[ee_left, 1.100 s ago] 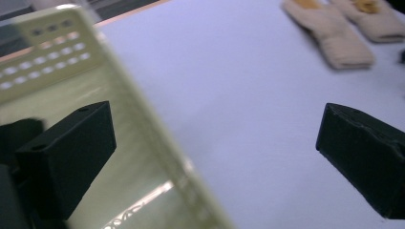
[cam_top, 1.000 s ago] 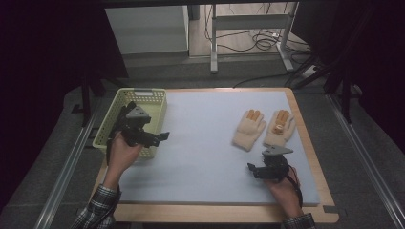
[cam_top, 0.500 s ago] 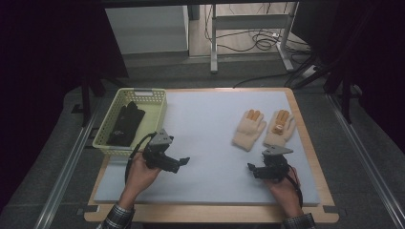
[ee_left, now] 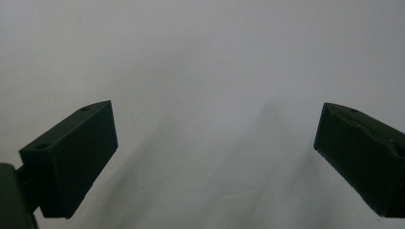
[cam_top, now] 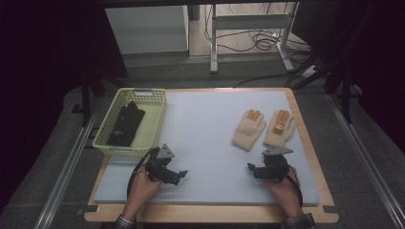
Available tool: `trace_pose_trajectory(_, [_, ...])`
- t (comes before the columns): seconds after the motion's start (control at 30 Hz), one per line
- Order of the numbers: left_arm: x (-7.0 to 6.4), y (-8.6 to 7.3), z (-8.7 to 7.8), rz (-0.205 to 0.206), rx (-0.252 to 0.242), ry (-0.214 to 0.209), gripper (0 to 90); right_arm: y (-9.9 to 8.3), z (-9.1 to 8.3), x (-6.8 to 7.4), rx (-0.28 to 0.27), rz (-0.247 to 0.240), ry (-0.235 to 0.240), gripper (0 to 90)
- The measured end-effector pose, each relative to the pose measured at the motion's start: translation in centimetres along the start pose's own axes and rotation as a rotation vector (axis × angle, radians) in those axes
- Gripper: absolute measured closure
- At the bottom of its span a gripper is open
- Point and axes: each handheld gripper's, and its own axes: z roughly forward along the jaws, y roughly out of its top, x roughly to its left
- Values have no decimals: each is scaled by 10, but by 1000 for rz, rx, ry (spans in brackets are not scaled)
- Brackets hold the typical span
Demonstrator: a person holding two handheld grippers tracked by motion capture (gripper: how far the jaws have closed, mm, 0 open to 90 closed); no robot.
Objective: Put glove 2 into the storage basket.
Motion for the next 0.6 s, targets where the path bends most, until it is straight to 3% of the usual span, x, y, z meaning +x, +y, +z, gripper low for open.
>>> trace_pose_trajectory(0.13, [0,-8,10,-12,39,14,11,0,0,0,0,0,0,209])
trace_pose_trajectory(0.2, [2,-11,11,-34,7,5,0,0,0,0,0,1,1,209])
trace_pose_trajectory(0.6, [1,-11,12,-24,7,15,0,0,0,0,2,0,2,207])
